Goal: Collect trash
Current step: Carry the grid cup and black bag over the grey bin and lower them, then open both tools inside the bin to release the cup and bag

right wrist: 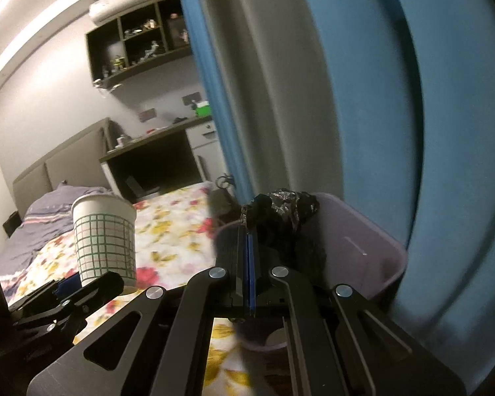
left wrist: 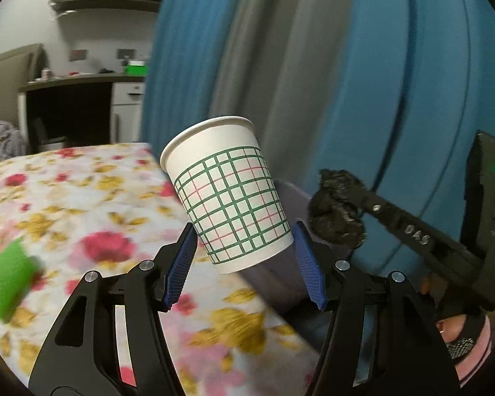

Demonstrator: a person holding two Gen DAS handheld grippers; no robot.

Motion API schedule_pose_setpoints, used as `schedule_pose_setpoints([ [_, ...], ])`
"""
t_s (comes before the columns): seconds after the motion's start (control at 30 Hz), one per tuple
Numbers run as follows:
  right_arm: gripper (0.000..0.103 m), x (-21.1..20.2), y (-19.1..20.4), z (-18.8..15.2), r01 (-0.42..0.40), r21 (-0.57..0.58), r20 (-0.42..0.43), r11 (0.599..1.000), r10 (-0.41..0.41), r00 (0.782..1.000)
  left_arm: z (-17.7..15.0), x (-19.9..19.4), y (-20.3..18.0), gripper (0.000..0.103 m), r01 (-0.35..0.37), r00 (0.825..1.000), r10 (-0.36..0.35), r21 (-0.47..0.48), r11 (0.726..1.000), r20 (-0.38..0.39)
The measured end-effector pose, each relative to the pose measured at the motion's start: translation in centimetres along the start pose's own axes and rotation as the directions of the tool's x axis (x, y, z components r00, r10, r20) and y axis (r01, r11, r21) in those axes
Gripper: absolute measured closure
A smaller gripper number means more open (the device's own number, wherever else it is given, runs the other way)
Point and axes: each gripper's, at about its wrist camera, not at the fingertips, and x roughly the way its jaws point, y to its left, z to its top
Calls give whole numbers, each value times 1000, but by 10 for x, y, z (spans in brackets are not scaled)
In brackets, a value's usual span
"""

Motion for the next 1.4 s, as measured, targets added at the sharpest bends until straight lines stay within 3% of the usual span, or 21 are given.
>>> schedule_pose_setpoints([
  [0.2, 102, 18, -16, -12, 1, 10, -45, 1000, -1, 999, 0, 54, -17, 45, 92, 994, -92, 3, 996, -63],
  [0.5, 102, 39, -34, -21, 14, 10, -117, 1000, -12, 993, -10, 104, -23, 45, 139, 980, -133, 27, 990, -150],
  [1.13, 101, 57, -66, -23, 33, 28, -186, 999, -28, 982, -25, 147, -34, 43, 203, 951, -189, 33, 979, -245],
  [1.23, 95, 56, -71, -22, 37, 48, -187, 998, -27, 982, -27, 148, -37, 43, 219, 946, -203, 37, 975, -253],
  [1.33, 86, 49, -76, -20, 53, 71, -152, 996, -41, 988, -28, 148, -40, 26, 215, 946, -195, 49, 975, -260],
  [1.4, 82, 43, -77, -18, 56, 79, -131, 995, -46, 990, -29, 145, -40, 22, 204, 950, -185, 53, 977, -251],
])
